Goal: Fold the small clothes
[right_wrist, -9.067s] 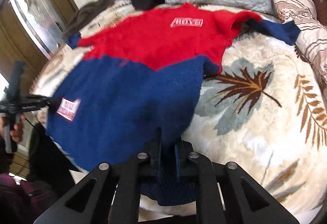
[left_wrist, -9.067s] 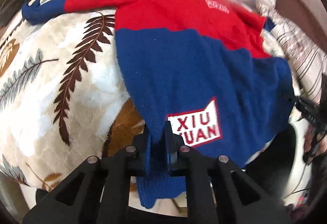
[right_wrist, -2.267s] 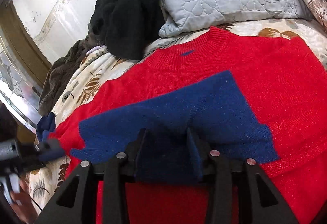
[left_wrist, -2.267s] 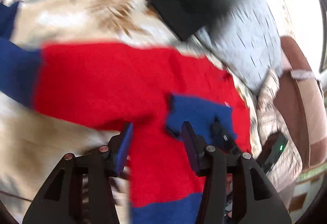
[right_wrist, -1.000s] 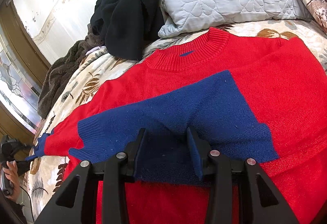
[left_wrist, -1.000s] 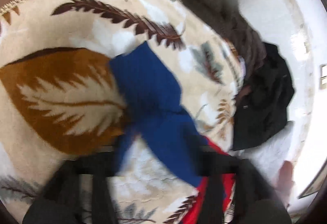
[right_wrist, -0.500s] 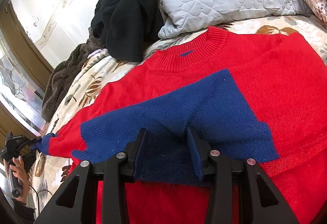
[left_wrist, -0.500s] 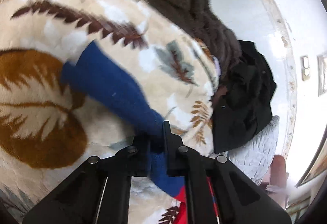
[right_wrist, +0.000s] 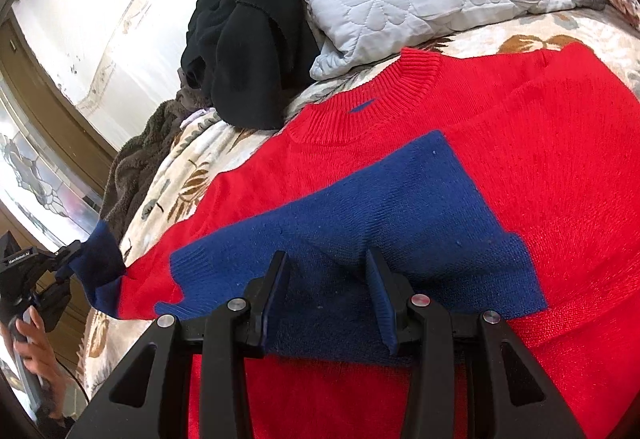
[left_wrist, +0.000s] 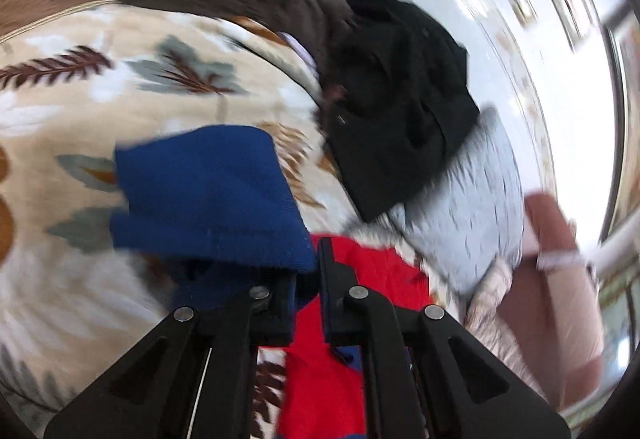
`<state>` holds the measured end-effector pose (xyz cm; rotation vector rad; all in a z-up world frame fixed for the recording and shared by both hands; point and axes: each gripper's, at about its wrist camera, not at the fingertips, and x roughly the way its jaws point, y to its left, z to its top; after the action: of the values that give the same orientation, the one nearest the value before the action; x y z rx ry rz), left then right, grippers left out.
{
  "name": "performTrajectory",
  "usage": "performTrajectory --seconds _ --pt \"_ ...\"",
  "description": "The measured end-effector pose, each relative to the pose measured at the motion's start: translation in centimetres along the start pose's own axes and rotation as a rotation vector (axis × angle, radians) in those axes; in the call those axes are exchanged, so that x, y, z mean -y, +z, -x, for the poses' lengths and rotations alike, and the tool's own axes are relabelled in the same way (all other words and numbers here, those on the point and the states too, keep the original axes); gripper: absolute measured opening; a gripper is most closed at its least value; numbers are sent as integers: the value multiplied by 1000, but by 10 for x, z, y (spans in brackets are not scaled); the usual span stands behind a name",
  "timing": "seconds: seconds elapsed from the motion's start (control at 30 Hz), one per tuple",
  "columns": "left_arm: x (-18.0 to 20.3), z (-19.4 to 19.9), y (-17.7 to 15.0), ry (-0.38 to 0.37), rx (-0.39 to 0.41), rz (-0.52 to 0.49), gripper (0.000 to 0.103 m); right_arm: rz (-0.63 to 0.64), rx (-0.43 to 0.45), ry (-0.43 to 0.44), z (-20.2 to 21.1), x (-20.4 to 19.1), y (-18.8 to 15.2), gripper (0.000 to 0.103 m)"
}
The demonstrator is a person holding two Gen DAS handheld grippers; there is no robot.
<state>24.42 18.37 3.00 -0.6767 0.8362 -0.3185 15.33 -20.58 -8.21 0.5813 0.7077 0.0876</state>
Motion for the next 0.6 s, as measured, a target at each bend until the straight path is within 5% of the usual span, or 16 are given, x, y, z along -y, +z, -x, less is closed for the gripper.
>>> performTrajectory --seconds 0.3,0.6 --pt "60 -42 -37 -38 -117 -81 6 -35 -6 29 2 5 3 42" --pt "115 -85 -73 -24 -232 -154 6 79 -38 -120 32 10 14 45"
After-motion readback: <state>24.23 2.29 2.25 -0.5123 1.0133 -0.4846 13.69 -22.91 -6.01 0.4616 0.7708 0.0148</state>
